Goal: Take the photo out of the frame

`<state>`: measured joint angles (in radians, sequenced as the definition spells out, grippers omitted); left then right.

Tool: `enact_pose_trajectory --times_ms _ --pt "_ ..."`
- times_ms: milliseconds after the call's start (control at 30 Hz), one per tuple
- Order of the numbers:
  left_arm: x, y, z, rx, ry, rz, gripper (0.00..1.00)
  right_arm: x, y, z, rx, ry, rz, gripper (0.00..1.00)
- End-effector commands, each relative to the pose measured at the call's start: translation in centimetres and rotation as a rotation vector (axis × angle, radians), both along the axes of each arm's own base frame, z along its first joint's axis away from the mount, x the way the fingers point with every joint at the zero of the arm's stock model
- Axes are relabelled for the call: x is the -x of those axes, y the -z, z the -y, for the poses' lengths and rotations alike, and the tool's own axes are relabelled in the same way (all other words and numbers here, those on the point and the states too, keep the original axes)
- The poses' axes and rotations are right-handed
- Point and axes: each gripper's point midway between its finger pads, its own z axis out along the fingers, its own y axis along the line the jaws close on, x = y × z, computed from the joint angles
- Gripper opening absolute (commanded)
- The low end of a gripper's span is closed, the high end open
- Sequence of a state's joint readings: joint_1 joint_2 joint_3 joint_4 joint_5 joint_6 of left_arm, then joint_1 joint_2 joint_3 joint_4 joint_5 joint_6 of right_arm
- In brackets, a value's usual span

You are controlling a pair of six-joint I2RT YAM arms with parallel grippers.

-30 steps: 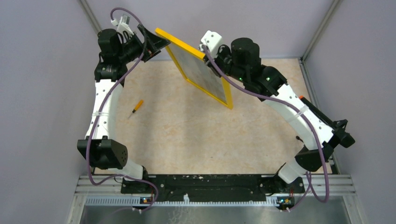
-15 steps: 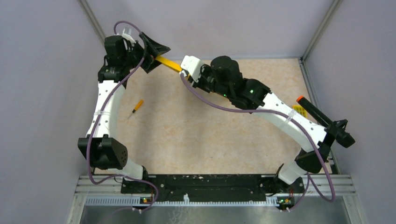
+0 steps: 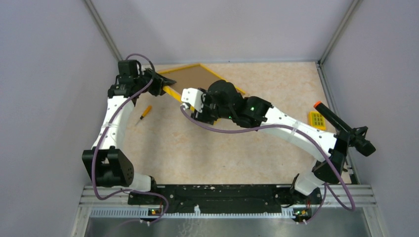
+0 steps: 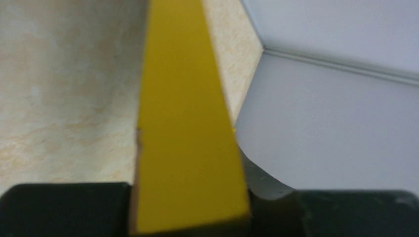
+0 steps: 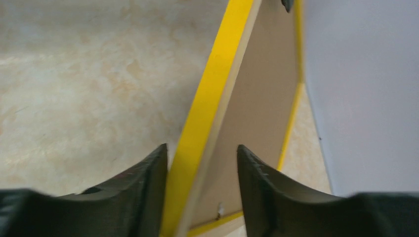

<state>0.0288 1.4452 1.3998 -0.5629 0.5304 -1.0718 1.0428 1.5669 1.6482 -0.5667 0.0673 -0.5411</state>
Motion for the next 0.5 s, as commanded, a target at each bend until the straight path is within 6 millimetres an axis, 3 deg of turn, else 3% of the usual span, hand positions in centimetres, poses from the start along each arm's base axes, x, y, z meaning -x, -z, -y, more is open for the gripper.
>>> enact_pose_trajectory --times_ms 0,133,333,467 --pt "2.5 1.3 -0.1 -0.228 0.223 0.194 0.14 0.7 -2.5 0.9 -0.054 -0.025 0.031 0.76" --pt "3.7 3.7 -0.6 -0.242 0.282 0.179 0.0 0.8 -3.1 2.8 -0.074 -0.022 0.006 0.98" --pt "6.6 7.9 0.1 -0.148 0.551 0.185 0.0 -1.0 -3.3 5.8 -0.131 0.02 -0.149 0.99" --pt "8.2 10.0 0.6 -0.111 0.68 0.209 0.0 -2.7 -1.8 7.6 -0.14 0.069 -0.262 0.99"
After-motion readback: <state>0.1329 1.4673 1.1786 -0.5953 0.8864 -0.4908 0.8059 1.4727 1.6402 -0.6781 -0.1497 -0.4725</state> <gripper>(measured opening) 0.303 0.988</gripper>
